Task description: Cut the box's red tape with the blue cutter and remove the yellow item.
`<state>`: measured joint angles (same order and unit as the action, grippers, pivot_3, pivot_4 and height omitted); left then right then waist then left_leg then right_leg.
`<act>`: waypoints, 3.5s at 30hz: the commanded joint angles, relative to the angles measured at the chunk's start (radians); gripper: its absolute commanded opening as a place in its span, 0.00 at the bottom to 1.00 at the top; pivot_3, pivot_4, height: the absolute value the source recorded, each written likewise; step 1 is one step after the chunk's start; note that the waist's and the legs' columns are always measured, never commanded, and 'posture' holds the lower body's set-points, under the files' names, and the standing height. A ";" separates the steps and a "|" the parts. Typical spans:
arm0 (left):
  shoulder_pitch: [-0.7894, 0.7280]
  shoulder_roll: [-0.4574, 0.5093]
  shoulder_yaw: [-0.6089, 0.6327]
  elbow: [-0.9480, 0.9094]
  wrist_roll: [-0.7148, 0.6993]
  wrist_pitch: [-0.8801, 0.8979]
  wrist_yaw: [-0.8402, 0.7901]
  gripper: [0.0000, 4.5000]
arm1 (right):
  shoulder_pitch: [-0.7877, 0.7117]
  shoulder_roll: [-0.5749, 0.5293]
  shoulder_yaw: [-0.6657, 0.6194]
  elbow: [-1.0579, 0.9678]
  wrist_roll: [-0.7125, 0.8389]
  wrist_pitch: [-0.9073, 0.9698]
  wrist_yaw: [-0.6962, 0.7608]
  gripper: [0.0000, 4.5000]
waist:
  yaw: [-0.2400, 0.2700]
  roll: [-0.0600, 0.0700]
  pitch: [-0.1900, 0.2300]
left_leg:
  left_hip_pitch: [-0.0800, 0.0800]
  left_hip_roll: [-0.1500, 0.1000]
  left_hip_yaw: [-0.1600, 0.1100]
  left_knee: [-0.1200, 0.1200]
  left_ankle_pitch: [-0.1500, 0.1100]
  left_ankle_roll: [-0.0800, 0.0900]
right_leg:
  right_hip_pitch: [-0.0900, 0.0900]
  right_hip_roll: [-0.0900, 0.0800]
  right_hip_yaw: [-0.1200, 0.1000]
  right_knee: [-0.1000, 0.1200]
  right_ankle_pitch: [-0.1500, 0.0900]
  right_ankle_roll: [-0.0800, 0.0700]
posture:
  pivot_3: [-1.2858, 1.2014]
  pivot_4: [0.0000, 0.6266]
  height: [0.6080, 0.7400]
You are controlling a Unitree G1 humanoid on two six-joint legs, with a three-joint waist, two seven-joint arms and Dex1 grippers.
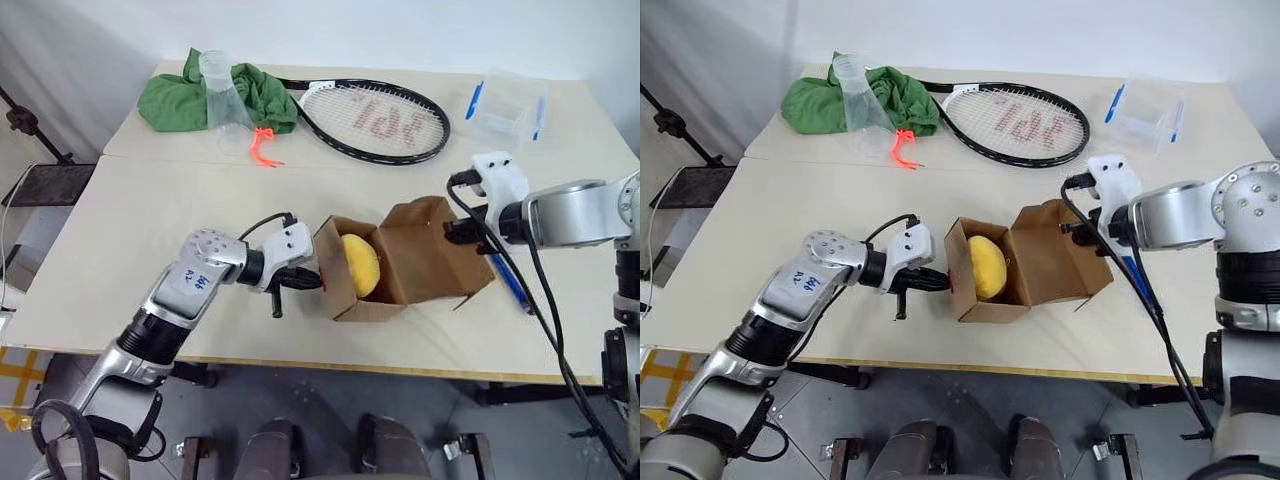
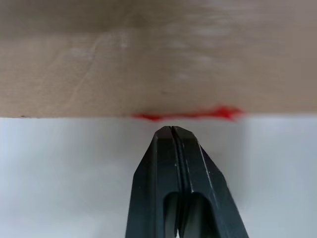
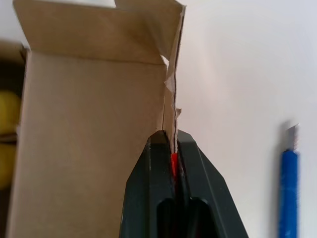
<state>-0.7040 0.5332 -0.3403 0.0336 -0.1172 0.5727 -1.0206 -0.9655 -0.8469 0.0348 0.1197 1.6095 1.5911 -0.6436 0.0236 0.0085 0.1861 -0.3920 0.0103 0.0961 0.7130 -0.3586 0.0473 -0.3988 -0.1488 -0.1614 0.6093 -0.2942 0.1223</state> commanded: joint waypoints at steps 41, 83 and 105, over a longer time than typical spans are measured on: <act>-0.229 -0.084 0.035 -0.025 -0.176 0.017 -0.136 0.00 | 0.004 -0.171 0.239 -0.142 0.339 -0.281 -0.135 0.01 | -0.003 -0.001 0.001 | -0.009 0.001 0.001 0.001 0.000 0.001 | -0.010 0.001 0.000 0.000 0.000 0.001 | 0.52 0.24 1.00; -0.076 0.022 -0.089 0.088 0.186 -0.229 -0.081 0.00 | 0.040 -0.196 0.297 -0.168 0.363 -0.281 -0.121 0.01 | 0.009 -0.001 0.000 | -0.011 -0.001 -0.003 0.006 0.001 0.004 | -0.007 -0.001 -0.002 0.000 0.003 0.001 | 0.52 0.24 1.00; -0.077 0.023 0.045 0.069 0.101 -0.051 -0.076 0.54 | 0.250 -0.166 0.094 -0.388 -0.334 -0.336 0.509 0.76 | 0.002 -0.001 0.000 | -0.012 -0.001 0.001 0.005 0.001 0.004 | -0.011 -0.001 0.000 0.001 0.003 0.002 | 0.52 0.24 1.00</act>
<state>-0.7670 0.5330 -0.3367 0.1299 0.0028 0.5147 -1.0938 -0.7005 -0.9888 0.1768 -0.2323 1.3113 1.2477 -0.1855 0.0258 0.0070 0.1866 -0.4043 0.0094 0.0967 0.7182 -0.3573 0.0515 -0.4098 -0.1494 -0.1612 0.6107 -0.2908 0.1239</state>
